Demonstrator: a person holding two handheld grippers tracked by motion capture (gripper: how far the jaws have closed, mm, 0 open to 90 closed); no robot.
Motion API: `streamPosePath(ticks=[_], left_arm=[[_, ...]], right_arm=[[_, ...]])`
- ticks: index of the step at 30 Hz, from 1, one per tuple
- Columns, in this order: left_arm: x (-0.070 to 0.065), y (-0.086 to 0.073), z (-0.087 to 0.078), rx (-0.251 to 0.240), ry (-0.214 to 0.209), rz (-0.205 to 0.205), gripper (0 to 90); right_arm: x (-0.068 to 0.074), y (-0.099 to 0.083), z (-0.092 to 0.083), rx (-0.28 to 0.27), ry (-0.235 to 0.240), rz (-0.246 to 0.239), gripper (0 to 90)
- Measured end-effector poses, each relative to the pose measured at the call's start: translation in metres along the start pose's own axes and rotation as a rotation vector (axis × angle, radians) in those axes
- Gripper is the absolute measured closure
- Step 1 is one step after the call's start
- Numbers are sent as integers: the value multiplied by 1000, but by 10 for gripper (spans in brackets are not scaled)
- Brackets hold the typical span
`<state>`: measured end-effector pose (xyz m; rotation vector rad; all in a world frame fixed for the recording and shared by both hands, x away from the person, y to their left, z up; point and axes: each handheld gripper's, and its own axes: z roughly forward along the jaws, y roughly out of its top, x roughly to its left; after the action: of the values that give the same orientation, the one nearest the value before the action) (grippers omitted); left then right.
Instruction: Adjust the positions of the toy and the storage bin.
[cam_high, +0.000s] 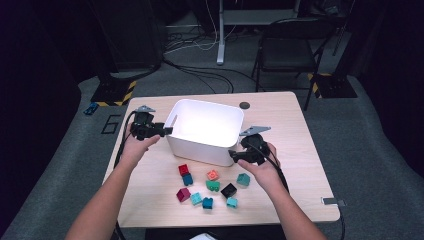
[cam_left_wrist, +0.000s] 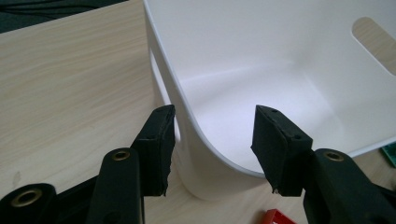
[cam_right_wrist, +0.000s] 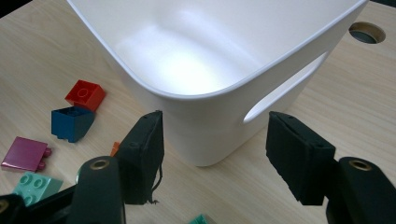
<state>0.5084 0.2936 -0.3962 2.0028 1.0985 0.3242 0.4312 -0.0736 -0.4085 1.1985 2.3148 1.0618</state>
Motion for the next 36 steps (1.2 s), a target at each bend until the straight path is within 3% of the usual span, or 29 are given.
streamPosePath(ticks=[6,7,10,12,17,23,24,33,36], left_arm=[[-4,-3,-1,-11,-17,-11,490],[-5,-3,-2,-8,-18,-8,489],[-9,-3,-4,7,-12,14,489],[-13,-4,-4,17,-17,33,490],[-25,-7,-8,37,-24,72,488],[-33,-17,-13,7,-57,37,486],[-34,-18,-15,9,-59,39,486],[-41,-26,-18,-32,-65,23,485],[-44,-27,-19,-26,-59,24,485]], right_arm=[[0,-1,3,-5,8,-10,361],[0,-2,4,1,7,8,356],[-3,-4,5,1,16,-10,347],[-3,-5,6,11,16,15,344],[-7,-8,5,6,18,7,349],[-10,-11,1,6,20,16,348],[-12,-12,1,-1,20,-4,350],[-13,-18,-5,-15,32,10,361],[-13,-20,-5,-11,27,5,360]])
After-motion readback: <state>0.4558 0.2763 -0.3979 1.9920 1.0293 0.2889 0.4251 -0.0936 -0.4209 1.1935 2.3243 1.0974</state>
